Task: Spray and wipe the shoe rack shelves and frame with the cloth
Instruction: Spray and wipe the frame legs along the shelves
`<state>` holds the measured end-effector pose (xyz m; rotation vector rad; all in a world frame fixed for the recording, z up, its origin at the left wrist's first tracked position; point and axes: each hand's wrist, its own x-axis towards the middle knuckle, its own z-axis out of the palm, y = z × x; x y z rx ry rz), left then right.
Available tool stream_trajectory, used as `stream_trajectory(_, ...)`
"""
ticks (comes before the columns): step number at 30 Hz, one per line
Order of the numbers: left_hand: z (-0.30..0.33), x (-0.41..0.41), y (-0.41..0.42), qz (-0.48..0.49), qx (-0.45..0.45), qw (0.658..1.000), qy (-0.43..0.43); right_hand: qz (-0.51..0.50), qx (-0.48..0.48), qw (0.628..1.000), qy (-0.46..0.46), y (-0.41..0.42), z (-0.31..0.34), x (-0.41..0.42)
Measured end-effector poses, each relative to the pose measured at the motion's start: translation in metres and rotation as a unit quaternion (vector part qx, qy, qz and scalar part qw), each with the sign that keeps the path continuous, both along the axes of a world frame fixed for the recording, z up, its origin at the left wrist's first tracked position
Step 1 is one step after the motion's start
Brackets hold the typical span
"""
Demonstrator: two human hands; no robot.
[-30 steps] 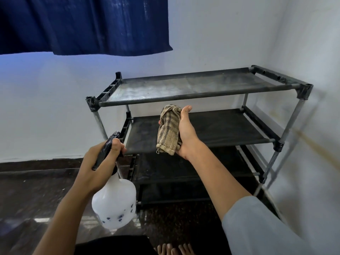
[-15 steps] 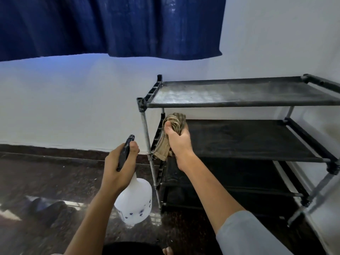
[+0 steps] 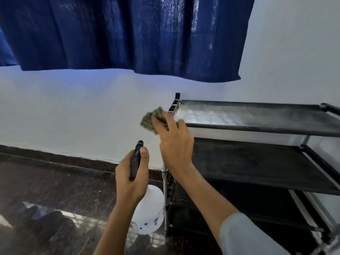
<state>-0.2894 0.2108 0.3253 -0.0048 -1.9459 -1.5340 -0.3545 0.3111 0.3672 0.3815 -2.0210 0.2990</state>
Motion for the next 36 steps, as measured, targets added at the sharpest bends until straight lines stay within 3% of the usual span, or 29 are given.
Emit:
stream_trajectory(4, 0.004, 0.002, 0.001, 0.003, 0.018, 1.000, 0.012, -0.016, 0.089, 0.996, -0.006, 0.004, -0.030, 0.004)
stream_trajectory(10, 0.013, 0.007, -0.001, 0.021, 0.027, 0.999, 0.039, -0.029, 0.022, 0.999, 0.014, -0.006, -0.006, 0.009)
stream_trajectory(14, 0.018, 0.008, 0.004, 0.016, 0.037, 0.998, 0.053, -0.098, 0.049, 0.990, -0.084, -0.014, 0.007, 0.015)
stream_trajectory(18, 0.021, 0.009, 0.009, 0.013, 0.043, 0.998, 0.049, -0.079, 0.087, 0.968, -0.221, -0.021, -0.009, 0.020)
stream_trajectory(20, 0.022, 0.009, 0.009, 0.024, 0.053, 0.997, 0.045, -0.109, 0.083, 0.971, -0.198, -0.025, -0.007, 0.022)
stream_trajectory(23, 0.023, 0.009, 0.007, 0.043, 0.074, 0.995, 0.049, -0.146, 0.074, 0.982, -0.092, -0.032, 0.013, 0.024)
stream_trajectory(25, 0.022, 0.010, 0.006, 0.046, 0.074, 0.995, 0.046, -0.139, 0.073, 0.984, -0.081, -0.035, 0.020, 0.022)
stream_trajectory(30, 0.020, 0.011, 0.001, 0.052, 0.071, 0.995, 0.044, -0.060, 0.108, 0.961, -0.248, -0.039, -0.013, 0.010)
stream_trajectory(36, 0.023, 0.012, -0.005, 0.077, 0.072, 0.993, 0.057, -0.064, 0.026, 0.994, -0.090, -0.031, 0.012, 0.008)
